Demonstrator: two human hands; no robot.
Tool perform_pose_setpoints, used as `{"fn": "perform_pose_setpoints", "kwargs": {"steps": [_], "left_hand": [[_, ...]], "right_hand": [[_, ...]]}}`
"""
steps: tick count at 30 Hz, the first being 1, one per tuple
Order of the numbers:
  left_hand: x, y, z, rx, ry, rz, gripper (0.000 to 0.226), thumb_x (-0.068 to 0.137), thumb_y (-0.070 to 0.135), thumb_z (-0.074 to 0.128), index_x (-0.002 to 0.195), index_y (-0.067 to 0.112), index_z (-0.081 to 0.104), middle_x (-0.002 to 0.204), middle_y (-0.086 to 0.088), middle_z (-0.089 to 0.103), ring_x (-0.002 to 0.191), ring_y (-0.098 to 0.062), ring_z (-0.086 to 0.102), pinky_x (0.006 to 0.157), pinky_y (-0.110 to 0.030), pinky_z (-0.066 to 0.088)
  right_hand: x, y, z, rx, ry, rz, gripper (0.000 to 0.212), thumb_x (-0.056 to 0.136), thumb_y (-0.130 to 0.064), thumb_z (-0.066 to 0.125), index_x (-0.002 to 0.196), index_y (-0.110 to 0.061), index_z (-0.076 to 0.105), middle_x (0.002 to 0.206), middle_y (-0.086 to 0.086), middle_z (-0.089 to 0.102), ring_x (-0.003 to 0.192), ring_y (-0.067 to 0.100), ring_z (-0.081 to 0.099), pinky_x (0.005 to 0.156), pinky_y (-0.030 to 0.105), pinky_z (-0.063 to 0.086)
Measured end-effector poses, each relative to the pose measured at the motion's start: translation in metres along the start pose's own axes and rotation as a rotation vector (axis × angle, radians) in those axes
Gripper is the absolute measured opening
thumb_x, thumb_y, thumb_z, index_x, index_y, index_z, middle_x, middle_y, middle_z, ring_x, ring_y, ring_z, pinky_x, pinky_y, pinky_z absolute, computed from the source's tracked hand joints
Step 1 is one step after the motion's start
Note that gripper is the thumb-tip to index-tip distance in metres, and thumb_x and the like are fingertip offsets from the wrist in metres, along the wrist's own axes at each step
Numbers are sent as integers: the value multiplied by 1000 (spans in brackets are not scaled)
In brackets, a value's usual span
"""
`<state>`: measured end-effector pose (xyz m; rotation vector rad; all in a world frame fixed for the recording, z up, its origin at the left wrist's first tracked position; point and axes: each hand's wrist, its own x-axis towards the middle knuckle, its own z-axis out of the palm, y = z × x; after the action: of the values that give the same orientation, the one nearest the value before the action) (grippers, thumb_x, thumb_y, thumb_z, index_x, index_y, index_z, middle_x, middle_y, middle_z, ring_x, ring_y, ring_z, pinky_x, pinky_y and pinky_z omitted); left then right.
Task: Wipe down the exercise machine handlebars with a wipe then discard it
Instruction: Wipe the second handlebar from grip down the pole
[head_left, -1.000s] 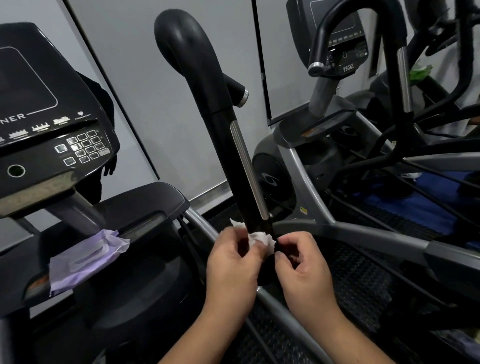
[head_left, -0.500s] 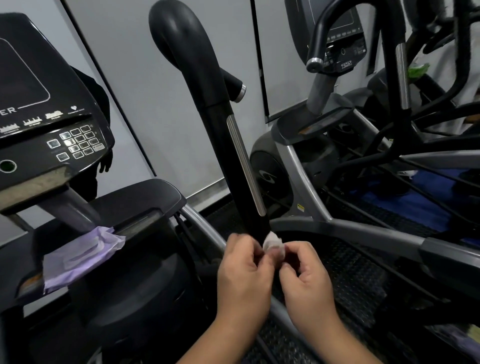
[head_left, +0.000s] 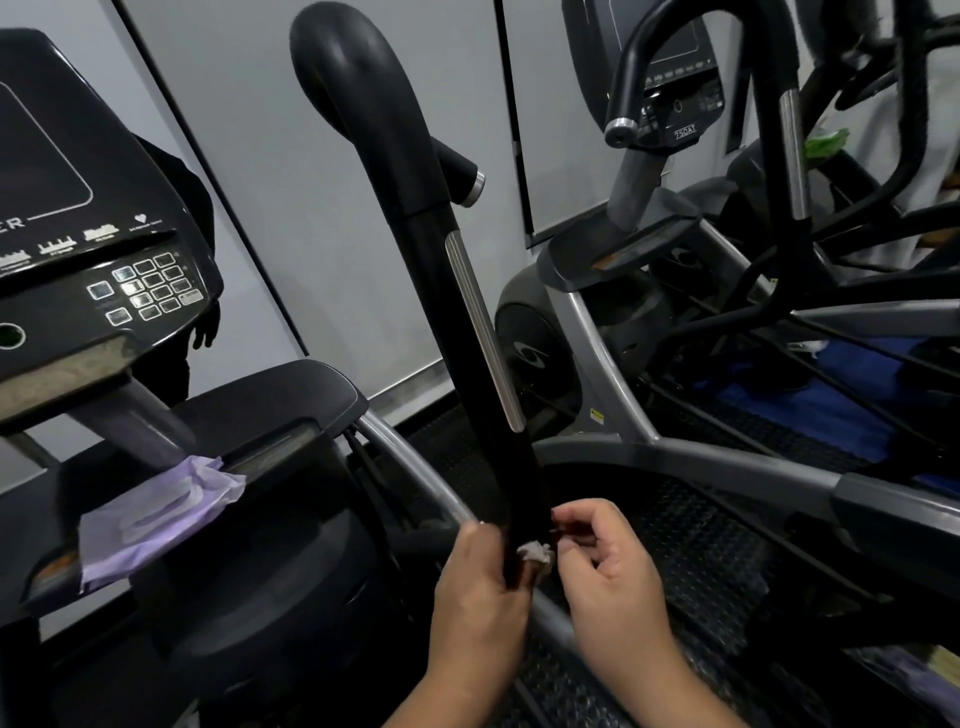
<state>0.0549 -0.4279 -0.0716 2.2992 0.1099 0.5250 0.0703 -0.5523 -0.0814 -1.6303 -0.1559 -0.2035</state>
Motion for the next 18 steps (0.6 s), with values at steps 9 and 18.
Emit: {"fn": "perform_pose_setpoints", "kwargs": {"steps": [9,18], "left_hand": [[-1,3,-5,-146,32,-109,32,82,1,73,75,25,53,78,6,54,73,-8,55,64,-15,41],[-1,15,-7,-412,91,-310,21,83,-4,67,84,17,63,87,-11,66,71,-12,61,61,-22,48]], "right_hand": [[-4,7,3,-11,8,19,44,89,-1,60,97,-44,62,96,-7,67,88,10,65,77,25,54],[6,-19,3,-185,34,-196,28,91,-43,61,118,-37,60,108,-19,53,90,12,62,76,25,53]]}}
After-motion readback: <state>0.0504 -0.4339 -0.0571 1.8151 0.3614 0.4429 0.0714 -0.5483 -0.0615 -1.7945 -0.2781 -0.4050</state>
